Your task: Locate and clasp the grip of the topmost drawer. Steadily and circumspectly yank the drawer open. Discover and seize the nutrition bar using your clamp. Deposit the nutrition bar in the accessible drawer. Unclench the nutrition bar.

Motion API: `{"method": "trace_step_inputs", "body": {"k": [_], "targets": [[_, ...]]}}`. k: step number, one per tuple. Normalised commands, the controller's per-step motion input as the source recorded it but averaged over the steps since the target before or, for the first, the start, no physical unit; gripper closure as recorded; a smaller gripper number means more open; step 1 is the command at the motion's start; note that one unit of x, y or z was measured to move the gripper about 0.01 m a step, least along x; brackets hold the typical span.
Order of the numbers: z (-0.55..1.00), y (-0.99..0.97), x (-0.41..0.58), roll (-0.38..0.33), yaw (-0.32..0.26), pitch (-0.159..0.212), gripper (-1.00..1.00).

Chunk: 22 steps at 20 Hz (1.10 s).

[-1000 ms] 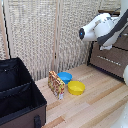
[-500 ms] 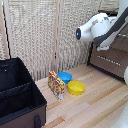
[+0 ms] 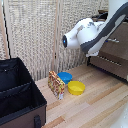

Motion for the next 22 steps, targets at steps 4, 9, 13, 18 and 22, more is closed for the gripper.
{"method": "trace_step_inputs", "body": {"k": [4,9,13,18,22], "targets": [[0.0,0.13,0.084,0.003,-0.006,0.011,-1.0],[0.01,0.0,0.102,0.01,0.009,0.028,-1.0],[0.0,0.1,0.152,0.007,0.018,0.008,-1.0],[0.0,0.32,0.24,0.03,-0.002,-0.018,-1.0],[0.01,0.5,0.356,0.025,-0.008,-0.001,-1.0]]}}
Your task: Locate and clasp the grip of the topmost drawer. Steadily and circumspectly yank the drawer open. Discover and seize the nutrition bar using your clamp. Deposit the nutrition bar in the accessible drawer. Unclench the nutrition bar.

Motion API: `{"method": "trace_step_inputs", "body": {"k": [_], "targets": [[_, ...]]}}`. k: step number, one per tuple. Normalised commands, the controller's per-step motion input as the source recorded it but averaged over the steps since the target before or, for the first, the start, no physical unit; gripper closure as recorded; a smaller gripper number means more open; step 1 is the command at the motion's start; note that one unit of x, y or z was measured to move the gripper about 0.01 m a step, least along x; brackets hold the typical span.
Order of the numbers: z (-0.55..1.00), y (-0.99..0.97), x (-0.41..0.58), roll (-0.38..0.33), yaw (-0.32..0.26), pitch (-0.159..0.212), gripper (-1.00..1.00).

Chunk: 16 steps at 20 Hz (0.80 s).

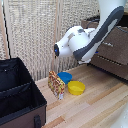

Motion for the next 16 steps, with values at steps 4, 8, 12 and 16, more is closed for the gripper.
{"method": "trace_step_inputs", "body": {"k": [4,8,12,16], "targets": [[0.25,0.52,0.412,0.067,-0.091,0.0,-1.0],[0.38,0.34,0.246,0.214,-0.17,0.009,-1.0],[0.34,0.2,0.103,0.214,-0.234,0.002,-1.0],[0.33,0.12,0.0,0.196,-0.277,-0.019,-1.0]]}}
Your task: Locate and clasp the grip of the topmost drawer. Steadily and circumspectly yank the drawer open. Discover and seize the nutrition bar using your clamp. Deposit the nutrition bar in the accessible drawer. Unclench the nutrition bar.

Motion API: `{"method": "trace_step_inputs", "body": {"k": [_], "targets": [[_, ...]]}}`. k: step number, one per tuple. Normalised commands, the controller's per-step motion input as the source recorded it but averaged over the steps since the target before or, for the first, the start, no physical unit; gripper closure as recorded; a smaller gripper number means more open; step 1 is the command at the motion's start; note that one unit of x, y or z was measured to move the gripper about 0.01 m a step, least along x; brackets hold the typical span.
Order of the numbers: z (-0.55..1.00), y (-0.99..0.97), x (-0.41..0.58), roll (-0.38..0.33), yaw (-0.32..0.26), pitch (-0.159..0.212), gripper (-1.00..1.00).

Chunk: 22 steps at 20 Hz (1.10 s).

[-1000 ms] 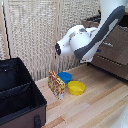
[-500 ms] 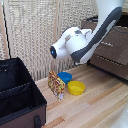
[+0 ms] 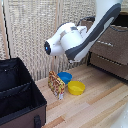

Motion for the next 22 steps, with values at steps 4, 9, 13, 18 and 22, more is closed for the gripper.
{"method": "trace_step_inputs", "body": {"k": [4,9,13,18,22], "targets": [[0.19,0.11,0.017,0.235,-0.264,-0.037,-1.0],[0.11,0.12,0.043,0.266,-0.249,-0.042,-1.0],[0.09,0.12,0.048,0.275,-0.246,-0.041,-1.0],[0.08,0.12,0.057,0.278,-0.243,-0.039,-1.0],[0.05,0.13,0.096,0.294,-0.227,-0.034,-1.0]]}}
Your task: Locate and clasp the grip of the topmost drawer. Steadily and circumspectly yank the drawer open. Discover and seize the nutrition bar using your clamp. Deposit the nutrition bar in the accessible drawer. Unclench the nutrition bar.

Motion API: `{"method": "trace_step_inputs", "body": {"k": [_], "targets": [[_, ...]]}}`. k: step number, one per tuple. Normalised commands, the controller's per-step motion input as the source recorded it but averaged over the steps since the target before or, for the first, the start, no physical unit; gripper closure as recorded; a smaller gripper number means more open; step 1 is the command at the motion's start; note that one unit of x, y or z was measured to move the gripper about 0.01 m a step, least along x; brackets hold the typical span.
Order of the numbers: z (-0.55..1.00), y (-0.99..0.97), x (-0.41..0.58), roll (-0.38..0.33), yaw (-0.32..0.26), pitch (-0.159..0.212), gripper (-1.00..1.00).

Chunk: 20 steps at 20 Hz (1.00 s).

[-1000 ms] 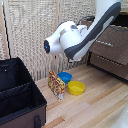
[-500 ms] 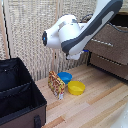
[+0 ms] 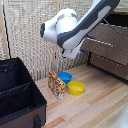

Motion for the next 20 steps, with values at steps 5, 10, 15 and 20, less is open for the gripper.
{"method": "trace_step_inputs", "body": {"k": [5,10,15,20], "targets": [[0.02,0.14,0.16,0.316,-0.201,-0.028,-1.0],[0.0,0.19,0.379,0.357,-0.118,-0.033,-1.0],[0.0,0.21,0.445,0.36,-0.094,-0.044,-1.0],[-0.01,0.21,0.455,0.366,-0.088,-0.044,-1.0]]}}
